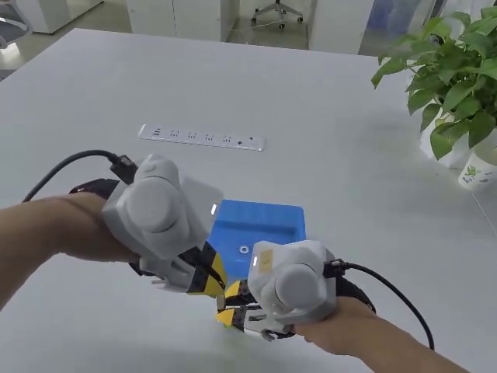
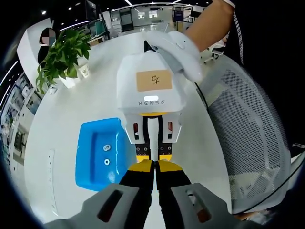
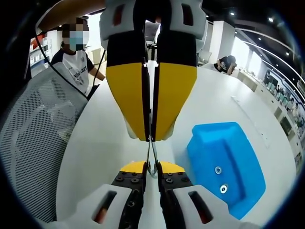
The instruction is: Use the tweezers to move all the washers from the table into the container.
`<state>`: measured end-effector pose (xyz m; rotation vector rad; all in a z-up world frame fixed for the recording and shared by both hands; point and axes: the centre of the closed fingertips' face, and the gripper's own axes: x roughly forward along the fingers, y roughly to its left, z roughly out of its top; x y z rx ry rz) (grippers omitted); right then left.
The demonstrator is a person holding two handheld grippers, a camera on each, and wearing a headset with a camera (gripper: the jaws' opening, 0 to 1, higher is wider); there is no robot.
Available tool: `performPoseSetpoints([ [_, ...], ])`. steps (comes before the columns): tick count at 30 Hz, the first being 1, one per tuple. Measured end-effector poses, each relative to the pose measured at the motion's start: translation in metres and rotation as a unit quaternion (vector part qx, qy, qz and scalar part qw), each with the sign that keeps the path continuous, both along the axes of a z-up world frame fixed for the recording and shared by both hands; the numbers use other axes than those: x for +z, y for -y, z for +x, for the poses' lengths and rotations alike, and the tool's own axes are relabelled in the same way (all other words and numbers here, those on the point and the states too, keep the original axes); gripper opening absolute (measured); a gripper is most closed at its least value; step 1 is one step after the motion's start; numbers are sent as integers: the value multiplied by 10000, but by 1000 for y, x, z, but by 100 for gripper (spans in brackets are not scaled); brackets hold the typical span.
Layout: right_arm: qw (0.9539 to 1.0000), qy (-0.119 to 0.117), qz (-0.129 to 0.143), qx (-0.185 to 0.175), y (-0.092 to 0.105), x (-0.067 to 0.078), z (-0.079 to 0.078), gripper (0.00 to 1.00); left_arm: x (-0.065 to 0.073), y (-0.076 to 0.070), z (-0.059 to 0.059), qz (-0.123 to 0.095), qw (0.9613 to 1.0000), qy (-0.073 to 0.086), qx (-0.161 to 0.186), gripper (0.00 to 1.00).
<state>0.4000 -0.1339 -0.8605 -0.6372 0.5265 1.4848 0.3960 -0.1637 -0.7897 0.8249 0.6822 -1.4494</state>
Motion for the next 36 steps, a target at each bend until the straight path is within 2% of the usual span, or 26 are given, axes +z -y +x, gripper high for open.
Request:
performPoseSetpoints([
  [14,10000,-55,-24,6,0,2,0,11,3,-1,1,-19,10000,-21,21,5],
  [22,10000,18,-22,19,0,16,2,11,16,-1,3,-67,10000,16,27,5],
  [25,10000,-17,27,-4,-1,21,3,11,23,-2,4,-124,9999,-18,48,5],
  [36,9999,44,107,-39,-5,43,11,11,45,-3,11,-126,9999,-5,-2,5],
])
